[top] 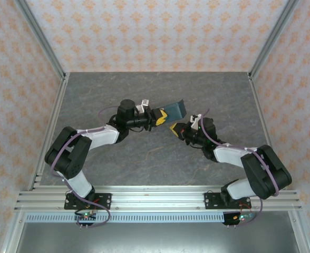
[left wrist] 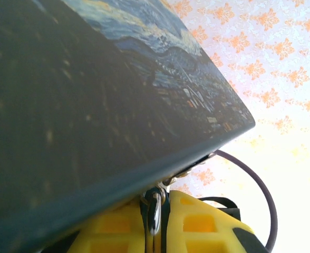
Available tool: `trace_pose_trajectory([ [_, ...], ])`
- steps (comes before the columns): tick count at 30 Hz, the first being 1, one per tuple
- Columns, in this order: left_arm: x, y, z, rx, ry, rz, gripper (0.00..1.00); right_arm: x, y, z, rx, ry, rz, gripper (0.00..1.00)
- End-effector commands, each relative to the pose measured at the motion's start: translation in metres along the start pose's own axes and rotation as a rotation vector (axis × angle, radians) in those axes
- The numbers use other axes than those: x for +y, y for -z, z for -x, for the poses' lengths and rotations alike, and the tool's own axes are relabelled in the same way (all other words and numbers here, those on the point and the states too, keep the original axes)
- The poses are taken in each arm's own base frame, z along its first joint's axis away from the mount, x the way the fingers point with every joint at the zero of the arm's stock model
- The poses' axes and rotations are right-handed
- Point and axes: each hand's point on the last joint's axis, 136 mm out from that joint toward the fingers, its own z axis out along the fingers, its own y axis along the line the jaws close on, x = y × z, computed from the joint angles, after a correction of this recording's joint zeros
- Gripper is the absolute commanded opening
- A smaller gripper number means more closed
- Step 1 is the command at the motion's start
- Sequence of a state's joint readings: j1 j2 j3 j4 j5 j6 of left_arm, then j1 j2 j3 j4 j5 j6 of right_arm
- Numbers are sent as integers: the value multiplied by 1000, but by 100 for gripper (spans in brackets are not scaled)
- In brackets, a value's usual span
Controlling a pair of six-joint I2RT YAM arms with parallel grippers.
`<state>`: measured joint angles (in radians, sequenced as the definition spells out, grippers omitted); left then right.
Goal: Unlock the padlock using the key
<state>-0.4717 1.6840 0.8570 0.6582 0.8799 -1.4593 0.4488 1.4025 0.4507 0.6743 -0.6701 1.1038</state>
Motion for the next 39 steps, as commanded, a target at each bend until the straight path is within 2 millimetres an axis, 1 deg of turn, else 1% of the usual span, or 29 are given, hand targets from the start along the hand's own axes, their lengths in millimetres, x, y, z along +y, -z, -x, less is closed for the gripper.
trace_pose_trajectory([
  [1,-30,-1,-5,17,-75,-93,0,16,6,0,-12,10,43,0],
  [9,-15,-1,-2,7,-65,-44,0,43,17,1,-20,32,75,0],
  [15,-13,-2,-1,7,-62,-35,0,58,17,3,-23,48,95,0],
  [29,-11,-3,-1,10,-57,-30,0,68,12,13,-52,52,105,0],
  [39,-11,-3,-1,10,-56,-30,0,65,4,19,-67,30,103,0],
])
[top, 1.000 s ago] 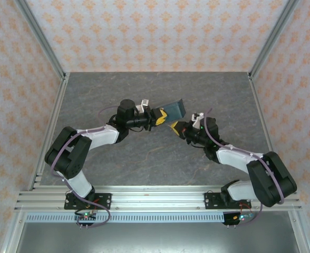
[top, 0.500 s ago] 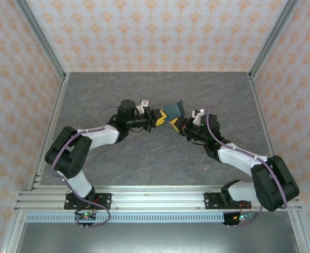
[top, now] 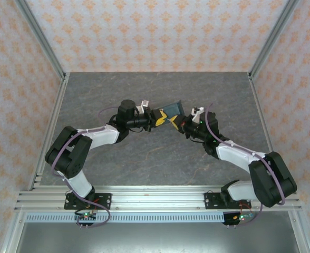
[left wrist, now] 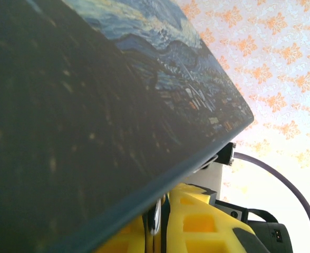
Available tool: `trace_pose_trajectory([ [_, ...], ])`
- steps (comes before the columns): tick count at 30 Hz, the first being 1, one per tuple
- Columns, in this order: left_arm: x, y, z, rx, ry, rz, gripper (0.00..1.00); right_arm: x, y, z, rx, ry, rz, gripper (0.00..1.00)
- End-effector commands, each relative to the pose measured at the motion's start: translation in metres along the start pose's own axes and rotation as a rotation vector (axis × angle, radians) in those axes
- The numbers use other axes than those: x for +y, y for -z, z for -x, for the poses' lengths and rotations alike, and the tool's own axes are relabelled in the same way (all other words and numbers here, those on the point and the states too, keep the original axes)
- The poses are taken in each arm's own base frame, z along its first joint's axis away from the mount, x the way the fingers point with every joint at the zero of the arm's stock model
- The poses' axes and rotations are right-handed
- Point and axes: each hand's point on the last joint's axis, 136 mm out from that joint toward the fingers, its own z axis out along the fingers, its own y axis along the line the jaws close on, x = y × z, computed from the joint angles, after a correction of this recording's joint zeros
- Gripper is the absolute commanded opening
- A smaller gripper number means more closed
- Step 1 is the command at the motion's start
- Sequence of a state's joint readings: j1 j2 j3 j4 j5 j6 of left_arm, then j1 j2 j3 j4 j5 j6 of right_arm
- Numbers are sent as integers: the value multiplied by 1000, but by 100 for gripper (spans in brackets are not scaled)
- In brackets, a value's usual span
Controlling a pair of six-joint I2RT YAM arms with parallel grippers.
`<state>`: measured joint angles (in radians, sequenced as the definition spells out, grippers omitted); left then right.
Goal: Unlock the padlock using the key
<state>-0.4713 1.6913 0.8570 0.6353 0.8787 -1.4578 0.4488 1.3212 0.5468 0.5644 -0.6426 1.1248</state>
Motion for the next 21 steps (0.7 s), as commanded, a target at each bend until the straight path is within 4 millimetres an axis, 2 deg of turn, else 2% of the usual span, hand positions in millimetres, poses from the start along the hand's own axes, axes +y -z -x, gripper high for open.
trace_pose_trajectory([
  [1,-19,-1,-2,9,-74,-55,0,18,-3,7,-27,19,48,0],
  [21,-17,-1,-1,2,-72,-48,0,30,-5,11,-35,12,78,0],
])
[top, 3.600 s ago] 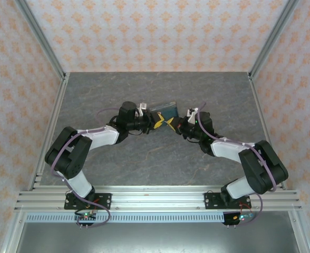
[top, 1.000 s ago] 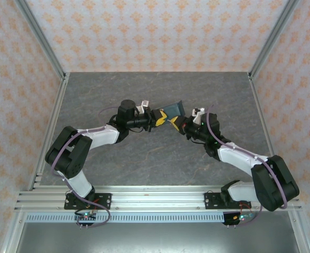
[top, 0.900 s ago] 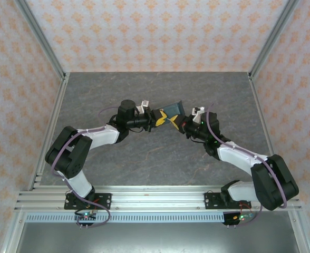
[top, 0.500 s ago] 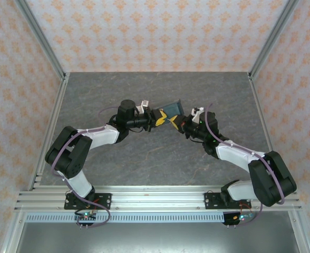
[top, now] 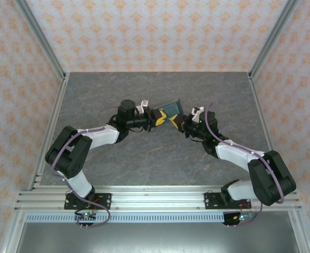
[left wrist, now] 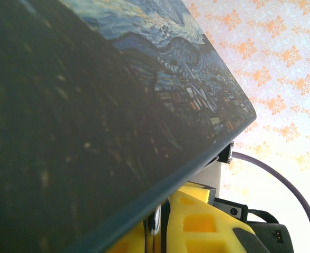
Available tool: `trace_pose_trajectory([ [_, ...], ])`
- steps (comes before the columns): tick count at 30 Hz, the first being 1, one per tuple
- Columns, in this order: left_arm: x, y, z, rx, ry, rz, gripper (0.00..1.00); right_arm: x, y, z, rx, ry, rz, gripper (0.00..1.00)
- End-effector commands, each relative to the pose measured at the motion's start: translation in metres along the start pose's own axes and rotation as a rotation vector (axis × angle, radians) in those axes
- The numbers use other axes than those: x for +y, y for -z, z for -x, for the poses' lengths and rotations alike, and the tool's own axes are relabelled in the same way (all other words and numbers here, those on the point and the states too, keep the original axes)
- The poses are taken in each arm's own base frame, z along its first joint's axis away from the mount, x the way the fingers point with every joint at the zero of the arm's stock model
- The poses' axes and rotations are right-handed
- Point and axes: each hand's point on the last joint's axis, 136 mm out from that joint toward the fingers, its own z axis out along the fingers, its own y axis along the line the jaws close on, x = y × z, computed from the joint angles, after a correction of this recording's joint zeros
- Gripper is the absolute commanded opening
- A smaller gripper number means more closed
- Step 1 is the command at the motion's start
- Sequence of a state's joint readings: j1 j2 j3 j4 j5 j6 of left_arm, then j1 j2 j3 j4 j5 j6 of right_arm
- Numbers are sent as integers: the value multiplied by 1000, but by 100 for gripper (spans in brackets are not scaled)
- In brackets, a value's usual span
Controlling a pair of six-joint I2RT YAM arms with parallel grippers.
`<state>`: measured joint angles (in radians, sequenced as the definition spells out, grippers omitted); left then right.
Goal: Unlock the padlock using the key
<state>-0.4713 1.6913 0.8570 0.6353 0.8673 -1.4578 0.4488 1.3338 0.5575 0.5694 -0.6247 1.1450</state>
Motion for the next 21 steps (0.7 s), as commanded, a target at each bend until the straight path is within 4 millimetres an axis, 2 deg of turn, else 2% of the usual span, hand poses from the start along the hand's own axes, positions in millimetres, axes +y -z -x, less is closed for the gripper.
trace_pose_trajectory([
  [1,-17,-2,-3,11,-71,-49,0,30,-3,5,-14,33,81,0],
  [13,-22,-5,-6,6,-71,-56,0,33,-15,-4,9,31,85,0],
  [21,-25,-8,-8,4,-79,-57,0,37,-20,-1,-12,-19,105,0],
])
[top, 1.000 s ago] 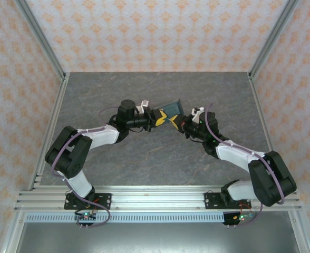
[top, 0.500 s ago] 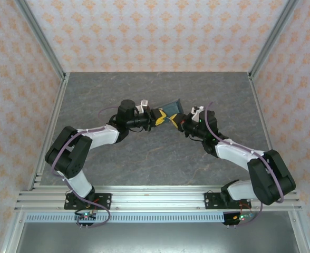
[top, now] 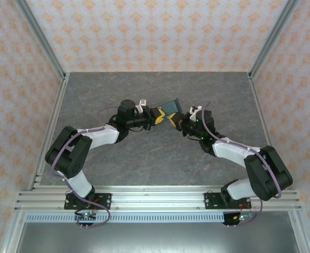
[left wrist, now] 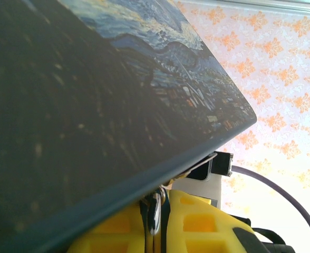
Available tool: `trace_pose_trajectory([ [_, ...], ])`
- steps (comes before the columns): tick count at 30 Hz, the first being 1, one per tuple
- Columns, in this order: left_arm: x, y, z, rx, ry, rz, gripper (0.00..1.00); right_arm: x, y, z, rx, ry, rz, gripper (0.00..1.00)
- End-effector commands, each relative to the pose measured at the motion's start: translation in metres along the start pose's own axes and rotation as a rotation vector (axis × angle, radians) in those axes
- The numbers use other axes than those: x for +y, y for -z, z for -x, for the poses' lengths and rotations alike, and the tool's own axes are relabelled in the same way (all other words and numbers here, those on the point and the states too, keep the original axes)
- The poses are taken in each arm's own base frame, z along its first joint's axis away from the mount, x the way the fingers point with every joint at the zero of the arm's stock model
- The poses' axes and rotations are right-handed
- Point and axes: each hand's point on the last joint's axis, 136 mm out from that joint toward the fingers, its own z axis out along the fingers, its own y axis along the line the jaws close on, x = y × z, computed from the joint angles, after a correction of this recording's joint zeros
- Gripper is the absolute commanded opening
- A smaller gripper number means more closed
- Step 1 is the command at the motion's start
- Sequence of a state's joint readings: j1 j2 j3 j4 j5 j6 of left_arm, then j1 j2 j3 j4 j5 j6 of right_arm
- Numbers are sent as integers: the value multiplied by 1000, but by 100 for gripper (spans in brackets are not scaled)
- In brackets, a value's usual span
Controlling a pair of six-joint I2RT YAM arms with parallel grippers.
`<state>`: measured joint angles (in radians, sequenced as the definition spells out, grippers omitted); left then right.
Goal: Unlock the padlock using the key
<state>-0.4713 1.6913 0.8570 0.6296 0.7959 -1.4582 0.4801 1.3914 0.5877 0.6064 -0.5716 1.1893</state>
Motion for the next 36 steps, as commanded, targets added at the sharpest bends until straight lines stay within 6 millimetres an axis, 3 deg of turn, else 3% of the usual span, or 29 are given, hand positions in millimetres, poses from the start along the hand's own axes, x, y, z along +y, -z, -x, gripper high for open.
trace_pose_trajectory([
  [1,-26,-8,-22,75,-85,-62,0,37,-8,-5,12,4,107,0],
  [14,-16,-16,-38,109,-113,-9,0,53,-24,-5,-2,-41,137,0],
  [23,-22,-16,-41,116,-124,-31,0,35,-25,0,-39,-44,99,0],
  [29,-21,-14,-44,123,-129,-33,0,16,-20,17,-71,-46,69,0],
  [36,-23,-15,-48,139,-139,-43,0,28,-31,18,-34,-47,109,0],
])
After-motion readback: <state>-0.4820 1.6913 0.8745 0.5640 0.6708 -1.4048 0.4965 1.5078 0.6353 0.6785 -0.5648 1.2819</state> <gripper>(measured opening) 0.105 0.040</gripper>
